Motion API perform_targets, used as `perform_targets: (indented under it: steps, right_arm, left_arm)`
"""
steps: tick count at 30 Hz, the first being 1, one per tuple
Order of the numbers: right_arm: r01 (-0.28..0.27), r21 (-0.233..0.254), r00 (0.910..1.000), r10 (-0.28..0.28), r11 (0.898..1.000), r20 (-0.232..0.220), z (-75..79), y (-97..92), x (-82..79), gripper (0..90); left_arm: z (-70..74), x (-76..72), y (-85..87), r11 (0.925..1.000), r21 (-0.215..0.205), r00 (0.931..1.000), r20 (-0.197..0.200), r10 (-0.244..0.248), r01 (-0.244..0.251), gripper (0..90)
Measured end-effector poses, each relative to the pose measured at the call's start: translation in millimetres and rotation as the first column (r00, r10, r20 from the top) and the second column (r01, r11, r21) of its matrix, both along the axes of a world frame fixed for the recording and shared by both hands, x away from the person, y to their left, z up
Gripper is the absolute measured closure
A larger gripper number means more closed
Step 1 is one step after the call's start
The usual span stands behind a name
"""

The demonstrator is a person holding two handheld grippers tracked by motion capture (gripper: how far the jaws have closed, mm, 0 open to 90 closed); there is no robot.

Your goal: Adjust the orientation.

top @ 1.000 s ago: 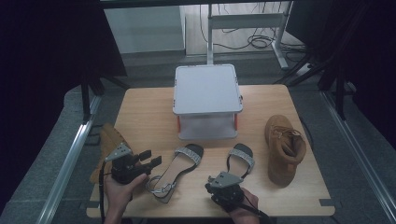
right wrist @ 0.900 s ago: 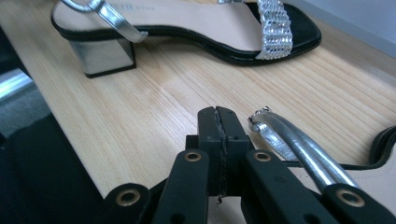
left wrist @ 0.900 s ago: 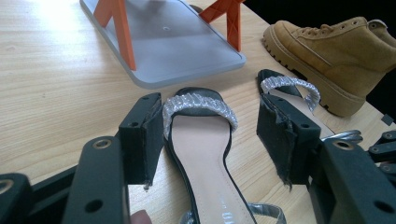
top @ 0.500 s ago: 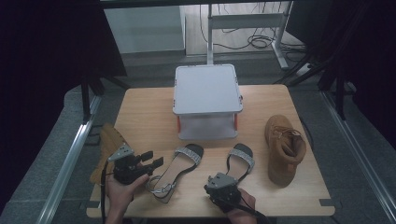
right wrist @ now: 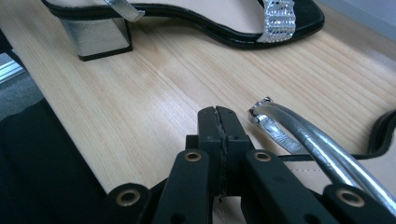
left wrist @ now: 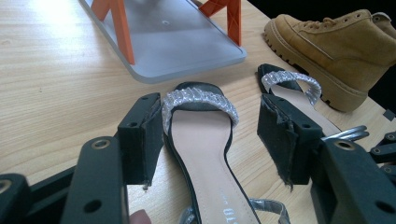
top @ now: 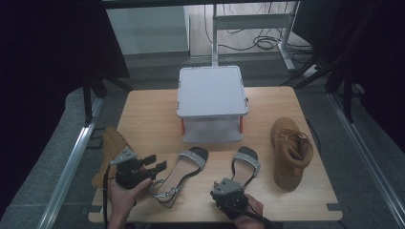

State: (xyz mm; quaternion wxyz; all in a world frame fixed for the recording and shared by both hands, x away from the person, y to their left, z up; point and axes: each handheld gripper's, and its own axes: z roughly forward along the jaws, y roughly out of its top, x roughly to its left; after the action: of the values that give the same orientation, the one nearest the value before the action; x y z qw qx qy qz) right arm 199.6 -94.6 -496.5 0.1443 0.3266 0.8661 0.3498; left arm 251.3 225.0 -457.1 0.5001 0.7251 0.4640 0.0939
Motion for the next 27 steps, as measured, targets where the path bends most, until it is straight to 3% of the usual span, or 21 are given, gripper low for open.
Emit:
perform_targets:
  steps: [11, 27]
  right_arm:
    - [0.0, 0.024, 0.9996, 0.001, 1.0, -0.027, 0.8, -16.1, -8.2, 89.2]
    - [0.023, 0.005, 0.9993, -0.023, 1.0, -0.028, 2.2, -38.2, -22.4, 89.2]
  left_arm:
    - [0.1, -0.4, 0.3, 1.0, -0.001, 1.0, 0.002, 0.002, -0.002, 40.6]
    - [-2.2, 0.8, 0.1, 1.0, 0.004, 1.0, -0.004, 0.005, -0.005, 40.6]
